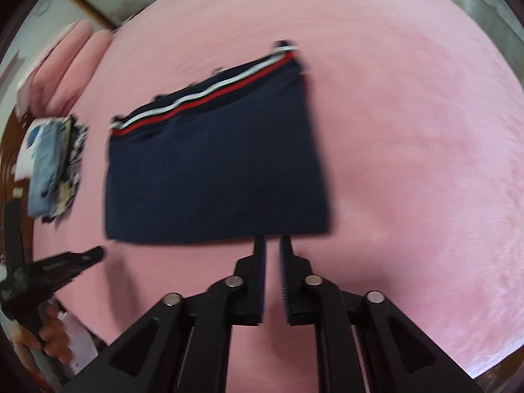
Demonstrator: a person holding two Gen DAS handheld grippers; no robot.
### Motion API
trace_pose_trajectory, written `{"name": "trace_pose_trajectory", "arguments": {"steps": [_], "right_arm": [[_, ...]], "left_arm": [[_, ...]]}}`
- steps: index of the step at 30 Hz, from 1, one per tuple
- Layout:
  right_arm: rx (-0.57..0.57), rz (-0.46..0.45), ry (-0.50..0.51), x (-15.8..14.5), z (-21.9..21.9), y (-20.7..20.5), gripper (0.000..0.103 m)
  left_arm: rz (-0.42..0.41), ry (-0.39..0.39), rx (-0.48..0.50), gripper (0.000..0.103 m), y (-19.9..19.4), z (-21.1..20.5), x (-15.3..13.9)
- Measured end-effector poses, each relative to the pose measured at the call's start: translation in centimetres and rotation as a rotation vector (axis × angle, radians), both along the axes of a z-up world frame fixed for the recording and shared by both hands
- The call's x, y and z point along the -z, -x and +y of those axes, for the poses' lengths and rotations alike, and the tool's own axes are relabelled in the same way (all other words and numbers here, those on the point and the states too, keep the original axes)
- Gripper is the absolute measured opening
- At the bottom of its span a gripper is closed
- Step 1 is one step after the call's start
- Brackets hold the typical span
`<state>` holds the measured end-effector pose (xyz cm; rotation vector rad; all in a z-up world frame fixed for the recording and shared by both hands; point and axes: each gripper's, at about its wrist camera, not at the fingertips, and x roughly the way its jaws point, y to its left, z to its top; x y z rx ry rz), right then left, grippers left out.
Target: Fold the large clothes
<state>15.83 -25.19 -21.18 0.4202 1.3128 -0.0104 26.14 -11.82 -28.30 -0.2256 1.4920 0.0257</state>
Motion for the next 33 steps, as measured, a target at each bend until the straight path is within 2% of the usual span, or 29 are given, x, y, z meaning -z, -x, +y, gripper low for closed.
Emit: {"name": "trace_pose_trajectory", "arguments": {"steps": [3, 4, 5, 7, 11, 16, 18, 19, 23, 25, 27, 31, 33], "right_arm": [[-0.033, -0.042, -0.035, -0.6, 3.0, -1.4, 0.027], [-0.041, -0.052, -0.039, -0.8, 3.6, -1.9, 0.027], [-0.046, -0.058, -0.038, -1.0, 4.3, -2.3, 0.027], [-0.058, -0.063, -0.026, -0.7, 5.8, -4.1, 0.027], [-0.068, -0.078, -0.036, 0.1, 6.0, -7.3, 0.027], [-0.025, -0.1, -0.104, 0.9, 5.3, -10.5, 0.026], [-0.022, -0.096, -0.098, 1.7, 5.7, -11.7, 0.015], [-0.019, -0.089, -0.092, 2.3, 5.9, -12.2, 0.013], [0.011, -0.02, -0.097, 5.9, 6.0, -13.3, 0.008], [-0.006, -0.034, -0.098, 6.7, 6.1, -13.4, 0.008], [-0.019, -0.038, -0.091, 6.8, 6.4, -13.6, 0.008], [-0.049, -0.031, -0.069, 6.7, 6.7, -13.8, 0.008], [-0.057, -0.027, -0.062, 6.6, 6.6, -13.7, 0.008]], "left_arm": [[0.022, 0.04, -0.002, 0.006, 0.1, -1.9, 0.6], [0.034, 0.074, -0.025, 0.017, 0.1, -2.4, 1.0], [0.038, 0.103, -0.052, 0.036, 0.1, -2.7, 1.3], [0.034, 0.155, -0.099, 0.06, 0.2, -3.0, 2.0], [0.038, 0.189, -0.157, 0.061, -0.1, -4.6, 3.7], [0.06, 0.241, -0.26, 0.061, 0.3, -3.2, 5.6], [0.053, 0.264, -0.323, 0.061, 0.1, -2.5, 6.4], [0.046, 0.281, -0.353, 0.061, 0.3, -1.2, 6.3], [0.029, 0.362, -0.47, 0.061, -0.2, 1.5, 7.3], [0.029, 0.406, -0.532, 0.061, -0.4, 1.5, 8.4], [0.011, 0.454, -0.562, 0.061, -0.9, 1.3, 9.2], [-0.035, 0.494, -0.571, 0.062, -1.8, 1.4, 9.7], [-0.092, 0.526, -0.61, 0.062, -2.3, 1.6, 9.9]]}}
